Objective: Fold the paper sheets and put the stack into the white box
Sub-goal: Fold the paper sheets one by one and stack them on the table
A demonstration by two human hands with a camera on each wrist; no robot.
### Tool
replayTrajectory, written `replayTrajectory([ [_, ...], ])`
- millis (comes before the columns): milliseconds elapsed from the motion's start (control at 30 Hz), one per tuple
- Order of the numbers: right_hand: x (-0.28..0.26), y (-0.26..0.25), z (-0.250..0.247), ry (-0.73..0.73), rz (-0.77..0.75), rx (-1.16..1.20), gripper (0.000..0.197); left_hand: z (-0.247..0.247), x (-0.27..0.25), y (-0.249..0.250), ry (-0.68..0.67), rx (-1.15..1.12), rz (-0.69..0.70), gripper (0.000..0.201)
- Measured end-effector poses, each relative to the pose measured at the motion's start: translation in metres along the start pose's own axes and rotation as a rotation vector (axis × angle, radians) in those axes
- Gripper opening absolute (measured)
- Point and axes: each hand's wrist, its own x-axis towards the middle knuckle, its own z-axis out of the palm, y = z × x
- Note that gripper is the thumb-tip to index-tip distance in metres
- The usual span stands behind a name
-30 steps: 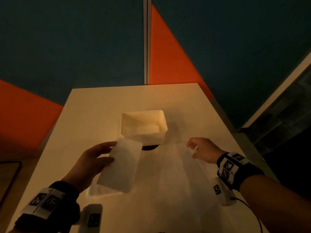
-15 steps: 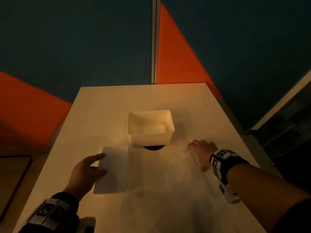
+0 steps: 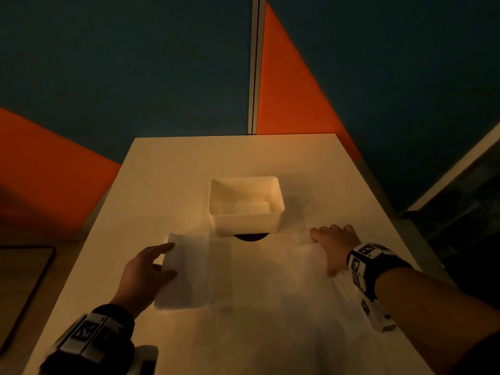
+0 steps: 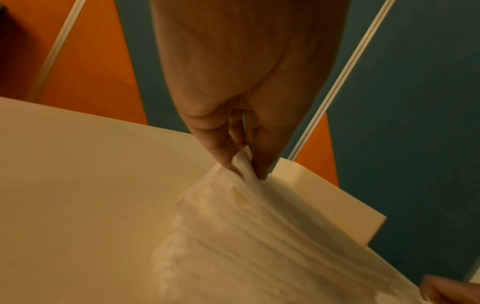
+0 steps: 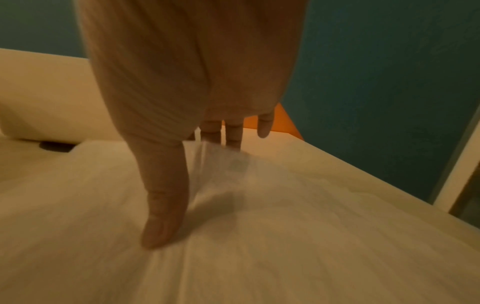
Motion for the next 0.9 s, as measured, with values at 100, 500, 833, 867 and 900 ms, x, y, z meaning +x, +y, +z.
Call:
replayTrajectory([
  [100, -0.006, 0.002, -0.004, 0.016, 0.011, 0.029, 0.053, 0.001, 0.002, -0.003, 0.006, 0.033, -0.002, 0.055],
  [500, -0.035, 0.022, -0.064, 0.042, 0.012, 0.718, 0.02, 0.008, 0.007, 0.013, 0.092, 0.34, 0.142, 0.051],
  [833, -0.073, -0.003, -0.075, 0.289, -0.075, 1.661, 0.013, 0.034, -0.002, 0.101, -0.455, -0.393, 0.094, 0.042],
  [867, -0.075, -0.009, -0.075, 0.308, -0.089, 1.725, 0.013, 0.037, -0.002, 0.106, -0.516, -0.444, 0.067, 0.052],
  [900, -0.076, -0.014, -0.074, 0.321, -0.097, 1.775, 0.014, 0.04, -0.002, 0.112, -0.565, -0.486, 0.054, 0.059],
])
